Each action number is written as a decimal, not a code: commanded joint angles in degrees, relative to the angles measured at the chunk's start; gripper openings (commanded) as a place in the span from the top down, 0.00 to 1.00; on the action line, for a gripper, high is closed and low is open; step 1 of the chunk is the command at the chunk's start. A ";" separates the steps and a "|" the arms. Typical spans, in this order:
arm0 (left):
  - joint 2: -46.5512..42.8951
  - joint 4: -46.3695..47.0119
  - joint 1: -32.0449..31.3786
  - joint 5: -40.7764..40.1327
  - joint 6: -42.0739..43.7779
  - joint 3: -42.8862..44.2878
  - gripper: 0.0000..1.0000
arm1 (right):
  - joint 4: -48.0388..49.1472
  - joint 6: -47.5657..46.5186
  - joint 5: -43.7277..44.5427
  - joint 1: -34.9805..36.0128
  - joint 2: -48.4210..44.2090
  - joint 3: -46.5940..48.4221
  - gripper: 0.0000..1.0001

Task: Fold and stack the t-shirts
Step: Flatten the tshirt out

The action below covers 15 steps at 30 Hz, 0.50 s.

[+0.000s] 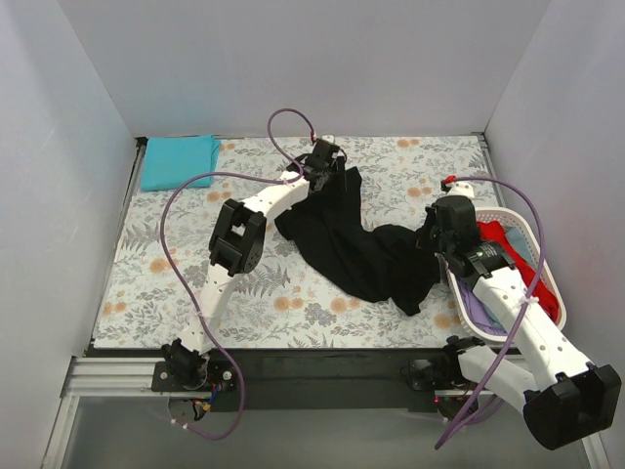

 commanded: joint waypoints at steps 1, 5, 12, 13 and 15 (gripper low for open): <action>-0.62 3.60 -0.95 -3.68 0.97 1.70 0.41 | 1.82 0.12 1.05 0.34 0.68 -1.82 0.99; -1.05 7.90 -1.57 -3.50 -0.44 0.82 0.41 | 3.05 0.03 0.25 0.52 1.03 -3.31 0.99; 0.61 9.85 -2.45 -0.43 0.35 3.62 0.41 | 4.63 -0.41 -0.36 0.43 1.47 -4.46 0.99; 1.05 9.93 -2.62 0.27 0.70 3.98 0.41 | 4.72 -0.50 -0.45 0.43 1.73 -4.46 0.99; 2.02 9.85 -3.41 0.98 2.11 4.60 0.41 | 5.07 -0.59 -0.80 0.43 1.91 -4.46 0.99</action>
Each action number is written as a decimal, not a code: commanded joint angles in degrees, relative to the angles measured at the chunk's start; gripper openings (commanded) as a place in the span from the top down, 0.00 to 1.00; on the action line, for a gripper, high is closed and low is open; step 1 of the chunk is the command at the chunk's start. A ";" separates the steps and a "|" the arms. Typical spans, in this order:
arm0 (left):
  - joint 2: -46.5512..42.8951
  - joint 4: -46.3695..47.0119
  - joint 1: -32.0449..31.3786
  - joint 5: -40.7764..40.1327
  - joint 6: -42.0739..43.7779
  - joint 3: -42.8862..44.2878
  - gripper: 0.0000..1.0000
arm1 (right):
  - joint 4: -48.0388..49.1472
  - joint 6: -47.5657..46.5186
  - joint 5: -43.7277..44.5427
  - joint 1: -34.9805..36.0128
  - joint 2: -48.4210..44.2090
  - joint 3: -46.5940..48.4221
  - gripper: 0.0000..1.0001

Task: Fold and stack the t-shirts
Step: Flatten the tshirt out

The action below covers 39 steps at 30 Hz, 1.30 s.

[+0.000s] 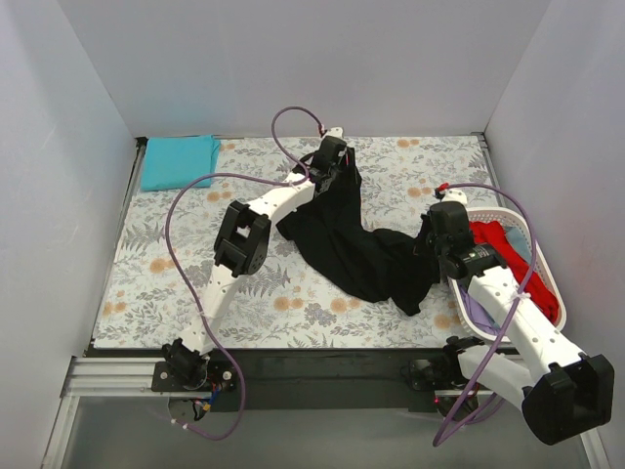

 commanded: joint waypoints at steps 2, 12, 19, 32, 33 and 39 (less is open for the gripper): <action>1.13 1.85 -1.84 0.96 2.92 2.85 0.41 | 3.44 -0.54 -0.74 0.34 0.68 -0.22 0.99; 3.15 2.90 -3.51 0.43 3.10 2.41 0.49 | 4.14 -0.72 -0.91 0.43 0.42 -1.09 0.99; 0.61 3.96 -3.60 -3.51 2.57 1.19 1.00 | 4.93 -0.54 -0.65 0.34 1.65 -0.48 0.99; -38.31 7.29 12.56 -13.11 -2.00 -25.00 1.00 | 5.02 -3.97 3.13 0.08 11.58 19.98 0.99; -40.60 7.47 12.74 -13.63 -2.00 -26.49 1.00 | 4.76 -4.15 3.13 -0.01 12.37 21.22 0.99; -59.58 8.35 13.54 -18.89 -2.53 -40.02 1.00 | 4.32 -6.34 4.09 -0.19 11.06 28.69 0.99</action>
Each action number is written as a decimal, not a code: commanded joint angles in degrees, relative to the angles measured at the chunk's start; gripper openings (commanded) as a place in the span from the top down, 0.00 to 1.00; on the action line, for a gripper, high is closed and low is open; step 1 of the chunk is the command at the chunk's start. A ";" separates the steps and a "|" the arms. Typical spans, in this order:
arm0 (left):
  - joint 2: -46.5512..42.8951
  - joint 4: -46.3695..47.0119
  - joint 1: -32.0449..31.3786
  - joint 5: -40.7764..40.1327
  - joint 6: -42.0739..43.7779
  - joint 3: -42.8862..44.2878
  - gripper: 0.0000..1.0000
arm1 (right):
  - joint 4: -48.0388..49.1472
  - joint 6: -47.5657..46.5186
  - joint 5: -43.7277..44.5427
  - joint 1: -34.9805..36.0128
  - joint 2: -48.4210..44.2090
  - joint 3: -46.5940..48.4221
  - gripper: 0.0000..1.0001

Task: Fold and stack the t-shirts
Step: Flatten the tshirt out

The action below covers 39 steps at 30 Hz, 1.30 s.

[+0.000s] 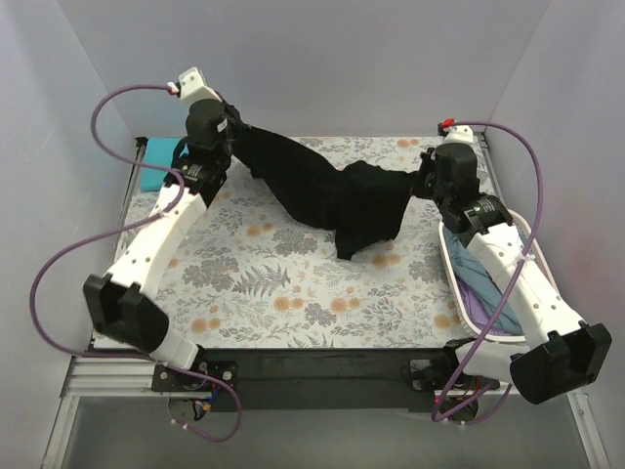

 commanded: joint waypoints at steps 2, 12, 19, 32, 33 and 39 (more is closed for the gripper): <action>-12.86 0.20 -1.61 -4.83 -0.08 -9.22 1.00 | 0.91 -3.09 3.09 -0.27 -2.87 5.29 0.99; -30.90 -2.70 -0.99 -9.40 0.45 -16.71 1.00 | -0.15 -5.64 3.09 -0.28 -11.21 11.00 0.99; -29.45 -4.11 -0.82 -8.35 -0.43 -18.12 1.00 | 0.81 -6.17 -0.50 -0.45 -7.98 14.44 0.99; -1.49 3.54 6.12 0.26 2.47 6.03 1.00 | 13.04 -4.76 -17.38 -5.99 24.88 35.86 0.99; -1.13 3.54 6.65 0.96 2.38 7.71 1.00 | 12.42 -4.76 -17.47 -6.07 25.94 39.63 0.99; -6.83 5.03 8.76 2.81 3.09 2.56 1.00 | 10.49 -5.29 -17.12 -6.51 26.49 41.34 0.99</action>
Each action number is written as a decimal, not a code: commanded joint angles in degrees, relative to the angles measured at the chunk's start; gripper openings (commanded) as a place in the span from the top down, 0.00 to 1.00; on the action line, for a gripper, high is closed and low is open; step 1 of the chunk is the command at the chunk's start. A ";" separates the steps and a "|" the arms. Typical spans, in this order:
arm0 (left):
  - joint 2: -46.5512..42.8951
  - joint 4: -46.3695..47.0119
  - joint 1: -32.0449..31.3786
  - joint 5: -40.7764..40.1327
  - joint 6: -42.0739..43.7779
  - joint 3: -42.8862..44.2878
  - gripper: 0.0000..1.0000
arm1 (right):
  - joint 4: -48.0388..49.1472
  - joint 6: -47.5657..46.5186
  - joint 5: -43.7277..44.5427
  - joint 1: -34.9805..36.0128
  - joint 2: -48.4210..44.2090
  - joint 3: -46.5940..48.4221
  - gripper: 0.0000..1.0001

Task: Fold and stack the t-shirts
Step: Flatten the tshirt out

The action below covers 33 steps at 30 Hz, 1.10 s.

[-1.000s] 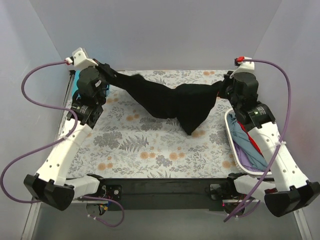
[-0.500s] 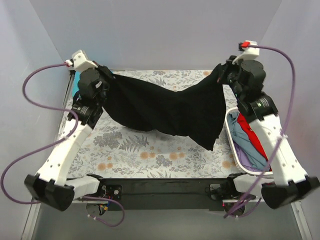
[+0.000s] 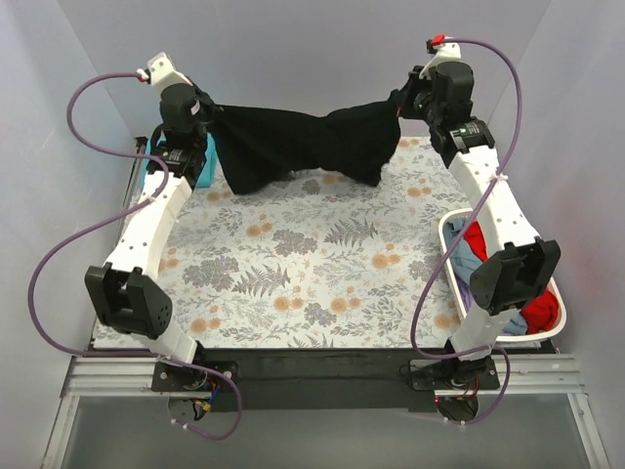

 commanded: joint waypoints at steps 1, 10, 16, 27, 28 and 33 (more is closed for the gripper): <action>-10.83 3.37 0.83 1.00 0.84 -5.20 1.00 | 3.86 -0.31 -1.16 -0.83 -4.68 0.49 0.99; -27.72 -1.73 0.83 10.02 -21.18 -42.29 1.00 | 6.49 5.66 -1.17 -1.45 -16.45 -35.26 0.52; -28.53 3.37 0.92 19.71 -31.41 -65.96 1.00 | 14.40 12.61 -7.48 -0.92 -20.07 -59.71 0.41; -32.31 -1.10 0.92 15.33 -35.12 -70.02 1.00 | 22.05 15.69 -5.39 0.57 -15.33 -63.52 0.44; -31.96 -1.89 0.92 14.89 -34.94 -68.80 1.00 | 22.32 15.52 -5.04 0.57 -13.23 -61.60 0.45; -31.60 -3.57 0.92 14.18 -34.15 -66.94 1.00 | 23.37 17.62 -4.77 0.92 -5.14 -54.65 0.46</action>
